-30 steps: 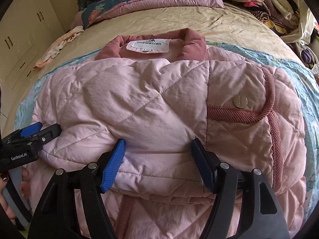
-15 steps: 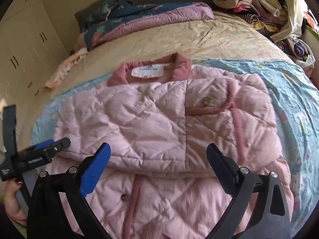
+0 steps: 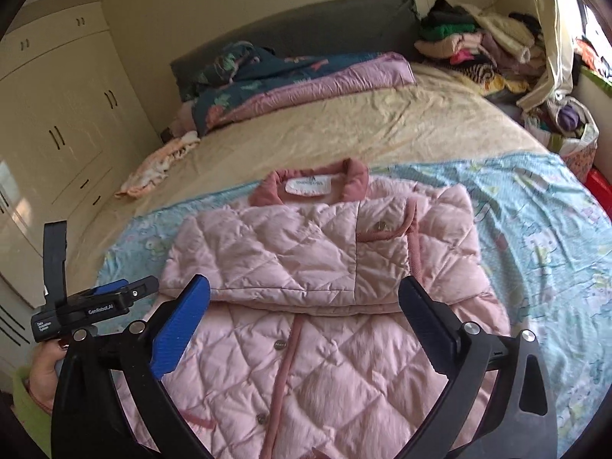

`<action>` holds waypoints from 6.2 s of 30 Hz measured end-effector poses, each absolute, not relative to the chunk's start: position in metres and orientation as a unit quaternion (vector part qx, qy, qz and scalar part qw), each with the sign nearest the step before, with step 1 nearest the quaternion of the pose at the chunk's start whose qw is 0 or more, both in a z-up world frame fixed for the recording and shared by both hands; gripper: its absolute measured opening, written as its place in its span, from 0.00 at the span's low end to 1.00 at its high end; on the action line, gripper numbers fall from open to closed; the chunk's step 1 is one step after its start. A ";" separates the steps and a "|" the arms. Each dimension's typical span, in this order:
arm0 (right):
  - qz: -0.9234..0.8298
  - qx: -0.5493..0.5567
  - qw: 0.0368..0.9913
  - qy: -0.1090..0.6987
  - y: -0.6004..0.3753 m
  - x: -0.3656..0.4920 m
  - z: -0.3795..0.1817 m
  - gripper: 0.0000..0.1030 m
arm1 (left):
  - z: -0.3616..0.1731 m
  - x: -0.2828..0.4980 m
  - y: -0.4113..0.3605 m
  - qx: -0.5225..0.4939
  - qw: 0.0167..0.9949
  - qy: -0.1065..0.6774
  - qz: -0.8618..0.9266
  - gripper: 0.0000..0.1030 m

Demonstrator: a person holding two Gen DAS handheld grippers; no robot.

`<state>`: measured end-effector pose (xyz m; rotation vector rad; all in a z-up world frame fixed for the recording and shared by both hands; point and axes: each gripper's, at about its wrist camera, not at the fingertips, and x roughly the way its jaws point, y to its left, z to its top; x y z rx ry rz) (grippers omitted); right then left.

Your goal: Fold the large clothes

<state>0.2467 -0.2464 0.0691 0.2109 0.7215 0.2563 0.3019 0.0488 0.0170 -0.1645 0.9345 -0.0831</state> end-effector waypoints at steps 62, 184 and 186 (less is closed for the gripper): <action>-0.033 0.086 0.922 0.377 -0.350 0.038 -0.045 0.96 | -0.037 0.097 0.080 -0.032 0.914 0.405 -0.002 0.92; 0.070 0.275 0.926 0.250 -0.390 0.159 0.075 0.17 | 0.077 0.210 0.108 -0.109 0.952 0.285 0.026 0.09; 0.067 0.277 0.925 0.252 -0.392 0.164 0.074 0.17 | 0.075 0.216 0.109 -0.108 0.951 0.288 0.029 0.09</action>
